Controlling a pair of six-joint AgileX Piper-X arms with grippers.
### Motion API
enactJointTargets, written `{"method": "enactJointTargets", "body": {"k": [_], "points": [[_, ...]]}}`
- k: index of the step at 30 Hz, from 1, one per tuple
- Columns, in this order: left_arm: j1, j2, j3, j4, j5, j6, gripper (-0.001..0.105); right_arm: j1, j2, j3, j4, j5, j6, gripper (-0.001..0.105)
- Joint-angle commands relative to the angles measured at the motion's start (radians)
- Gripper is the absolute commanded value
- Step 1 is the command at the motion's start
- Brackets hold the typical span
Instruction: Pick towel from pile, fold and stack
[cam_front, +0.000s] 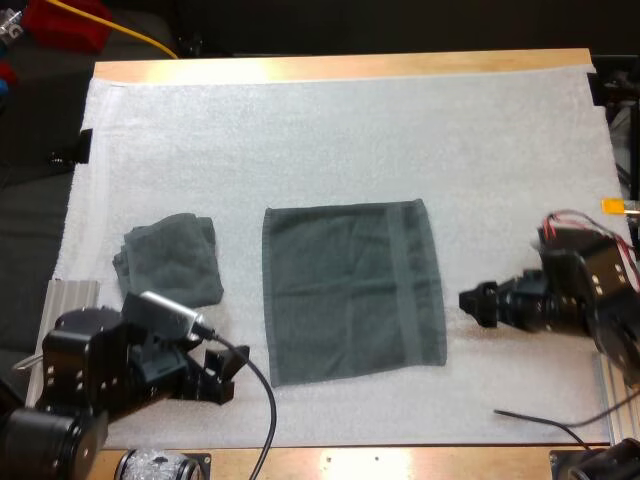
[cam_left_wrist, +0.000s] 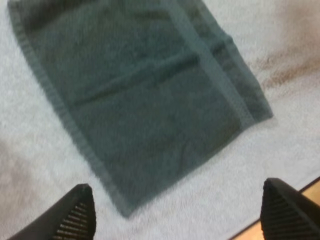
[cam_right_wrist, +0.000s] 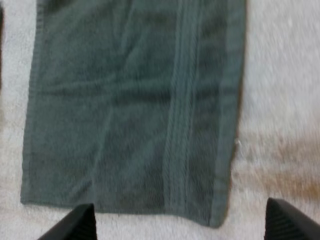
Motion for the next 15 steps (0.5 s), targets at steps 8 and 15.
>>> {"method": "enactJointTargets", "body": {"k": [8,15], "points": [[-0.006,-0.109,-0.002,0.124,-0.072,-0.017,0.066,-0.007,-0.181,0.085,0.01,0.004,0.113,0.066],[-0.006,-0.152,-0.002,0.193,-0.113,-0.038,0.066,-0.007,-0.221,0.095,0.146,0.005,0.137,0.066]]}}
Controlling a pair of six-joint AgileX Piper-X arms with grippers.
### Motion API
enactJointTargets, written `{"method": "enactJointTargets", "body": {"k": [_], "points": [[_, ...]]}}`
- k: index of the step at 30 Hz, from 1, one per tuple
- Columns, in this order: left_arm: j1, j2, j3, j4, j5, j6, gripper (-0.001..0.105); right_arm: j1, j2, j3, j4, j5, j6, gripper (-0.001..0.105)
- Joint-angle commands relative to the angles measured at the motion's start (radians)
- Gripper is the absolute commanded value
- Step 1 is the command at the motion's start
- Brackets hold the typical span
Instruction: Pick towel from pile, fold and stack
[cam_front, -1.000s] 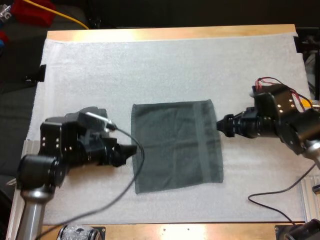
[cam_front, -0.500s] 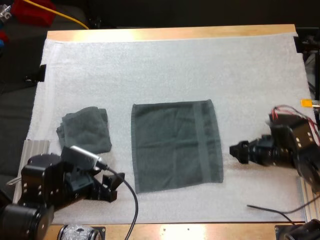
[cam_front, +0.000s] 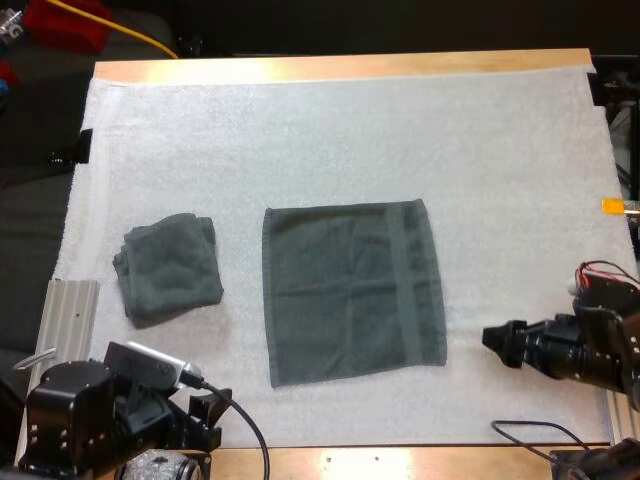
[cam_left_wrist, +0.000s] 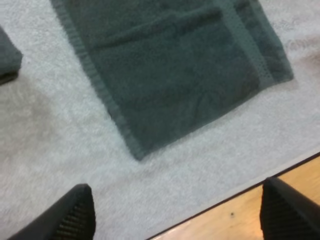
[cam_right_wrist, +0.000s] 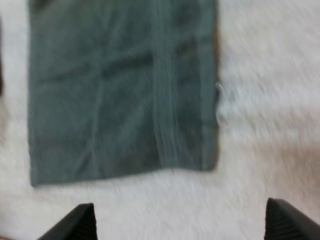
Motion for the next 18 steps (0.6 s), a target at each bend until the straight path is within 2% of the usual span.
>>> {"method": "enactJointTargets", "body": {"k": [1,7,12,18], "points": [[-0.006,-0.008,-0.002,0.019,-0.025,-0.019,0.066,-0.007,-0.005,0.006,0.024,0.005,-0.003,0.066],[-0.006,-0.009,0.036,0.021,-0.102,-0.034,0.066,-0.007,-0.005,0.089,-0.029,0.005,0.02,0.066],[-0.006,-0.009,0.072,0.016,-0.11,-0.038,0.066,-0.007,0.001,0.18,-0.155,-0.01,0.03,0.066],[-0.006,-0.009,0.072,0.016,-0.11,-0.038,0.066,-0.007,0.038,0.288,-0.318,-0.058,0.103,0.066]]}}
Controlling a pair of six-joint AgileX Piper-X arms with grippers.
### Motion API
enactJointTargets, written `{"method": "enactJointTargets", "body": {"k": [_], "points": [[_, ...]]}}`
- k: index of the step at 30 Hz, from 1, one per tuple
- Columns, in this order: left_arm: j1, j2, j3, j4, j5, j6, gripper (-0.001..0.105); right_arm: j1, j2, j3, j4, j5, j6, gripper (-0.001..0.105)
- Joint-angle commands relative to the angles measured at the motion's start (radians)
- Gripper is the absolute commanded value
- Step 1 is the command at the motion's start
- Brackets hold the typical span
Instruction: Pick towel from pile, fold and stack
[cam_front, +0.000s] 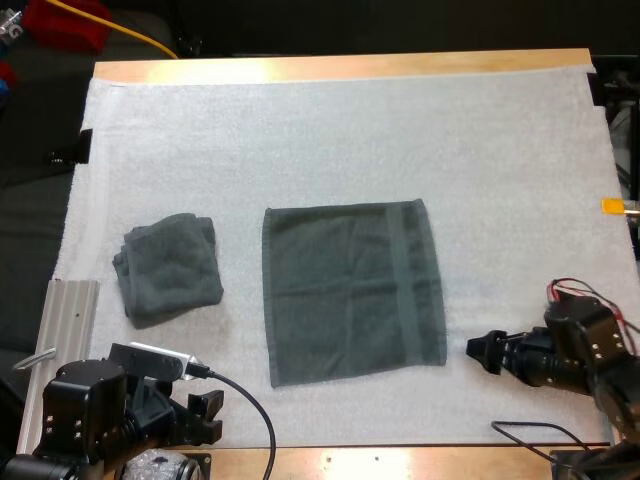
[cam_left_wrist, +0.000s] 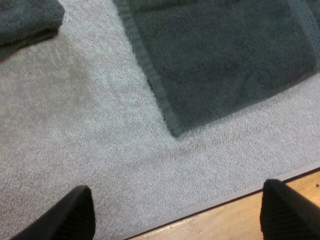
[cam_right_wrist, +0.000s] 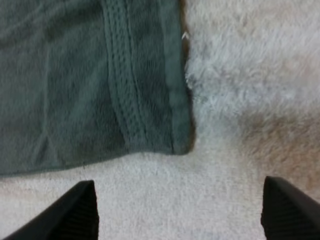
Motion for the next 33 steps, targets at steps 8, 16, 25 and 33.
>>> {"method": "enactJointTargets", "body": {"k": [8,16,25,33], "points": [[-0.006,-0.007,0.0,0.009,-0.01,-0.009,0.066,-0.007,0.11,0.042,-0.166,-0.055,0.045,0.066],[-0.006,-0.007,0.0,0.009,-0.01,-0.009,0.066,-0.007,0.256,0.057,-0.246,-0.1,0.05,0.066],[-0.006,-0.007,0.0,0.009,-0.01,-0.009,0.066,-0.007,0.358,0.117,-0.424,-0.172,0.142,0.066],[-0.006,-0.007,0.0,0.009,-0.01,-0.009,0.066,-0.007,0.439,0.133,-0.506,-0.237,0.176,0.066]]}}
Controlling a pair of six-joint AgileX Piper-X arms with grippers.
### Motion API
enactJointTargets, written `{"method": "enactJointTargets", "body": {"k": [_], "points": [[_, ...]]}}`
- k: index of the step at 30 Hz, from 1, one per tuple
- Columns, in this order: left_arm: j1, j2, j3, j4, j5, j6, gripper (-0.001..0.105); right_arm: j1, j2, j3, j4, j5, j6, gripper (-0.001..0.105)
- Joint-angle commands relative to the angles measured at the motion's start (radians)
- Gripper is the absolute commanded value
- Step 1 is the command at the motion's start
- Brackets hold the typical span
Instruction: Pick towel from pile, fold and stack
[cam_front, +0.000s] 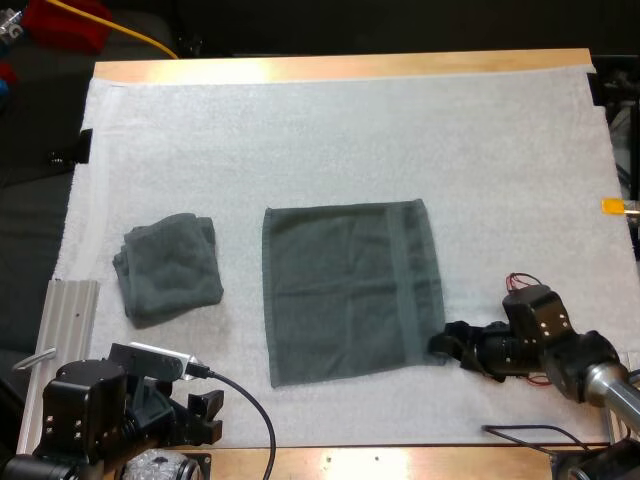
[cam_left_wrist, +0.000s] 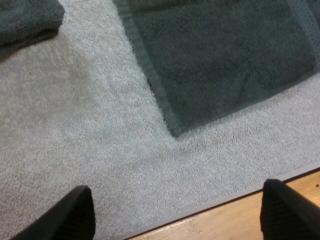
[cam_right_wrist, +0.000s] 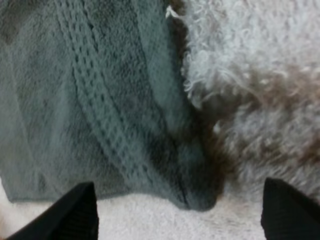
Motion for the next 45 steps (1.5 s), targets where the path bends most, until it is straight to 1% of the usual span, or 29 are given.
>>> {"method": "enactJointTargets", "body": {"k": [1,5,10,16,22,24,26,30,31,36,38,40,41,43,45], "points": [[-0.006,-0.007,0.0,0.009,-0.01,-0.009,0.066,-0.007,0.018,0.004,-0.019,-0.028,0.004,0.066],[-0.006,-0.007,0.0,0.009,-0.01,-0.009,0.066,-0.007,0.057,0.004,-0.051,-0.036,0.032,0.066],[-0.006,-0.007,0.0,0.009,-0.01,-0.009,0.066,-0.007,0.108,0.004,-0.094,-0.079,0.053,0.066],[-0.006,-0.007,0.0,0.009,-0.01,-0.009,0.066,-0.007,0.156,0.004,-0.095,-0.126,0.057,0.066],[-0.006,-0.007,0.0,0.009,-0.01,-0.009,0.066,-0.007,0.164,0.012,-0.103,-0.131,0.057,0.066],[-0.006,-0.007,0.0,0.009,-0.01,-0.009,0.066,-0.007,0.164,0.013,-0.1,-0.13,0.057,0.064],[-0.006,-0.007,0.0,0.009,-0.01,-0.009,0.066,-0.007,0.164,0.013,-0.098,-0.126,0.057,0.06],[-0.006,-0.007,0.0,0.009,-0.01,-0.009,0.066,-0.007,0.164,0.013,-0.099,-0.104,0.057,0.047],[-0.006,-0.007,0.0,0.009,-0.01,-0.009,0.066,-0.007,0.164,0.013,-0.098,-0.096,0.057,0.045],[-0.006,-0.007,0.0,0.009,-0.01,-0.009,0.066,-0.007,0.164,0.013,-0.095,-0.071,0.057,0.045],[-0.006,-0.007,0.0,0.009,-0.01,-0.009,0.066,-0.007,0.164,0.013,-0.095,-0.064,0.057,0.041],[-0.006,-0.007,0.0,0.006,-0.01,-0.009,0.066,-0.007,0.164,0.013,-0.095,-0.054,0.057,0.029],[-0.006,-0.007,0.0,0.005,-0.01,-0.009,0.066,-0.007,0.164,0.013,-0.095,-0.051,0.056,0.026],[-0.006,-0.005,0.0,-0.002,-0.01,-0.009,0.066,-0.007,0.164,0.013,-0.095,-0.048,0.046,0.015],[-0.006,-0.005,0.0,-0.011,-0.01,-0.006,0.066,-0.007,0.164,0.013,-0.095,-0.048,0.041,0.008]]}}
